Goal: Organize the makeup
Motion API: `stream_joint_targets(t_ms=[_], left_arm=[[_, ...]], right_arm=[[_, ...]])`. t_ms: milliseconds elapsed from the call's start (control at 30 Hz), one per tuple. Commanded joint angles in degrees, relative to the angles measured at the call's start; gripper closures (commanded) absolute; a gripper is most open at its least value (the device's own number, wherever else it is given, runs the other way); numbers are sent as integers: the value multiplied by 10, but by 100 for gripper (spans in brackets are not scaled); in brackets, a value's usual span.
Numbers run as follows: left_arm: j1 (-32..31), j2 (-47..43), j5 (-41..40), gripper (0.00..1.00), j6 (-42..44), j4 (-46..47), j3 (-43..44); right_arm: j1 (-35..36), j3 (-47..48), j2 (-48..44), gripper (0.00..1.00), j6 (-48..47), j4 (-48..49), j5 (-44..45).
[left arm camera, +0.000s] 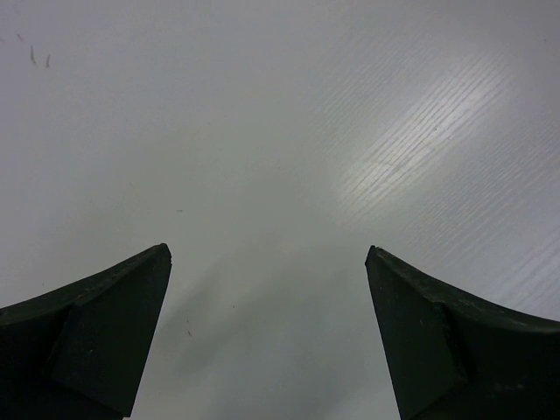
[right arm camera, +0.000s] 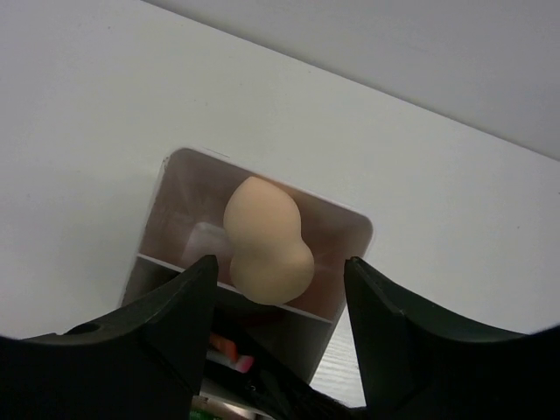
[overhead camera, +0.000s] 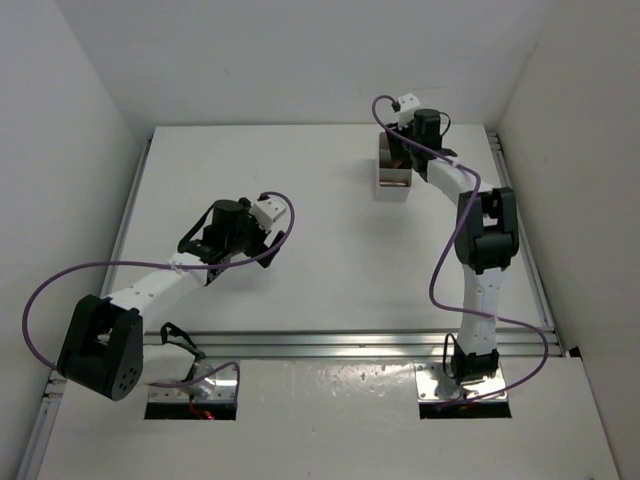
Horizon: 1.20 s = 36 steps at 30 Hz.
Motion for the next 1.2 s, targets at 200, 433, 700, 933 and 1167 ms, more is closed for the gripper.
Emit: stream_joint_targets(t_ms=[200,433,700,933,1167], left_arm=[[1,-6,1,0,2,20,11],[1,-11,12,0,8,20,11],[1,-11,7,0,13,20,11],[1,-11,7,0,13,20,11],[1,-1,7,0,18,20,11]], right_arm=[[1,-1,-65,48,8,-26,-21],[-11,56,-17,97,46,-50,-43],[-13,116,46,100,56,-62,-27],[-11,151,79,100,59,-92,-48],[-11,92,43,100,71,-85,-65]])
